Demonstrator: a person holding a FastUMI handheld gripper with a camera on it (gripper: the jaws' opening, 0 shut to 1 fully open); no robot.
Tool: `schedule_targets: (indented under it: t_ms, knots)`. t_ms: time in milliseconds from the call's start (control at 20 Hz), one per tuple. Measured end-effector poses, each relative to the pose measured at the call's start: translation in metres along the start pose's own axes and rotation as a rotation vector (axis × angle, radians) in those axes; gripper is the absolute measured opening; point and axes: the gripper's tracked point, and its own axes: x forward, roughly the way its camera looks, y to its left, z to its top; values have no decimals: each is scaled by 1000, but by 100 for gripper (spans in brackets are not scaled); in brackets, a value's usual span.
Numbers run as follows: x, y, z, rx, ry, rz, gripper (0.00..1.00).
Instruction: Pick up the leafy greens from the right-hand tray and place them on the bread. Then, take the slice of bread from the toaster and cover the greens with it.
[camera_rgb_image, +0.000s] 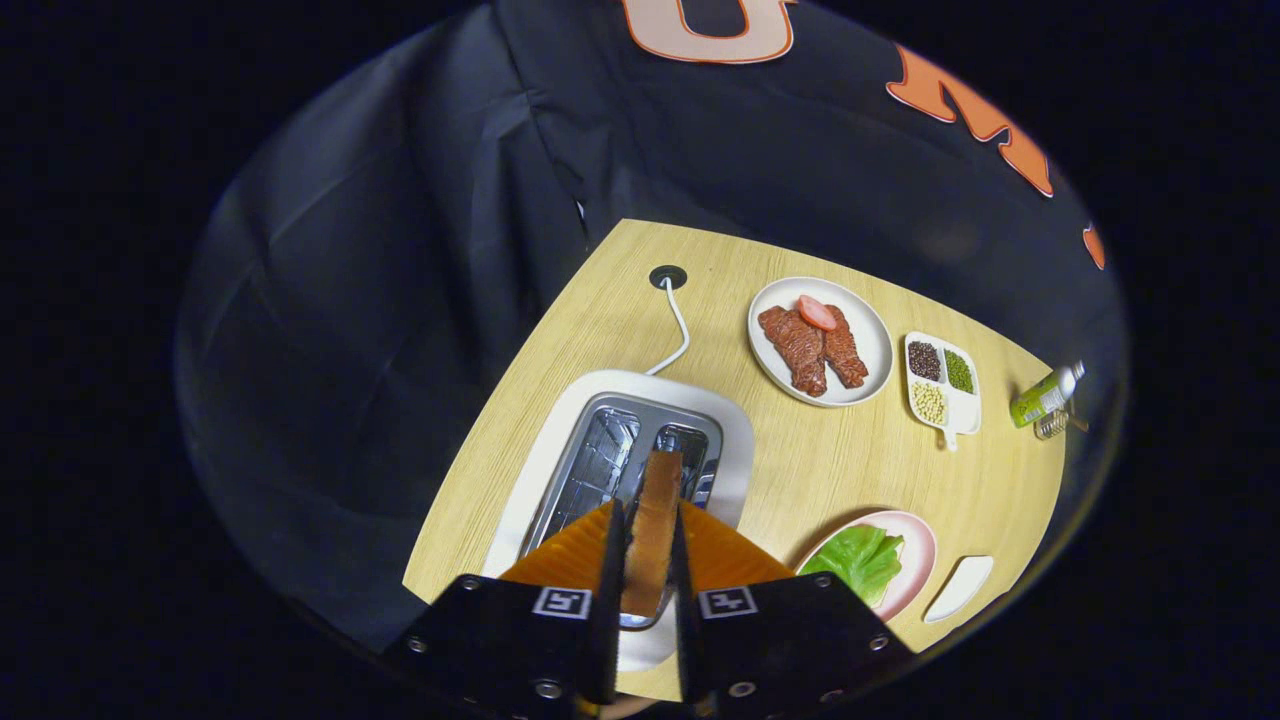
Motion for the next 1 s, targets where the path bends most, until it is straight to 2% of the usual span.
schedule_targets:
  t_ms: [100, 300, 750, 1000]
  knots:
    - [-1, -1, 0, 38, -8, 43, 16]
    - [-26, -9, 7, 124, -55, 149, 12]
    - [-96, -31, 16, 213, -186, 341, 12]
    - [-117, -50, 5, 208, -231, 384, 12]
